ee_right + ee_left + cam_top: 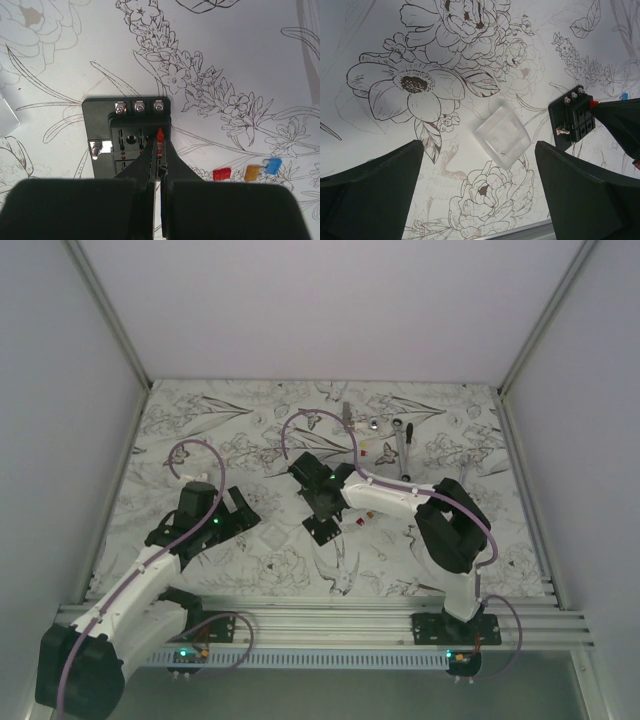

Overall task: Snap on the fuse box
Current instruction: Install the fuse at the fuse box base.

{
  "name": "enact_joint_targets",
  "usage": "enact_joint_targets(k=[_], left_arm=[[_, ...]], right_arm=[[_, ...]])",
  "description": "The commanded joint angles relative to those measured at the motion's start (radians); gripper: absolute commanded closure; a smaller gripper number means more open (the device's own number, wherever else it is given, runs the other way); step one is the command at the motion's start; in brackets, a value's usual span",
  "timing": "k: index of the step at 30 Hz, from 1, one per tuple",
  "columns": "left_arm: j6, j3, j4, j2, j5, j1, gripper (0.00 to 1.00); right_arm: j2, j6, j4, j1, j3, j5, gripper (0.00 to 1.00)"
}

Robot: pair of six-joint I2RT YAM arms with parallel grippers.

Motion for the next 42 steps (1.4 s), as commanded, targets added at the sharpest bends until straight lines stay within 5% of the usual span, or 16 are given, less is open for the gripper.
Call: enact_joint_targets(k=[1,17,24,31,42], left_arm=[[-0.003,-0.014,0.001,0.003,0.009,0.006,0.00],[-0.012,-0.013,0.001,0.000,0.021,0.006,0.00],[-0.029,-0.017,-0.004,-0.026,0.051,0.006,0.00],[-0.033,-0.007,-0.009,-0.031,0.092,0.006,0.00],[-0.032,0.016,-0.008,-0.011,0.142,-0.011,0.00]], right_arm=[[0.082,0.000,0.000,-0.015,-0.023,-0.010,1.00],[0.044,0.015,0.033,-0.048,-0.063,-0.039,1.00],[-0.063,-0.003,0.051,-0.042,0.009,-0.020,0.72],[-0.225,0.007,0.078,-0.044,-0.064,0.015,0.55],[-0.359,0.043,0.110,-0.198,-0.314,0.055,0.49]])
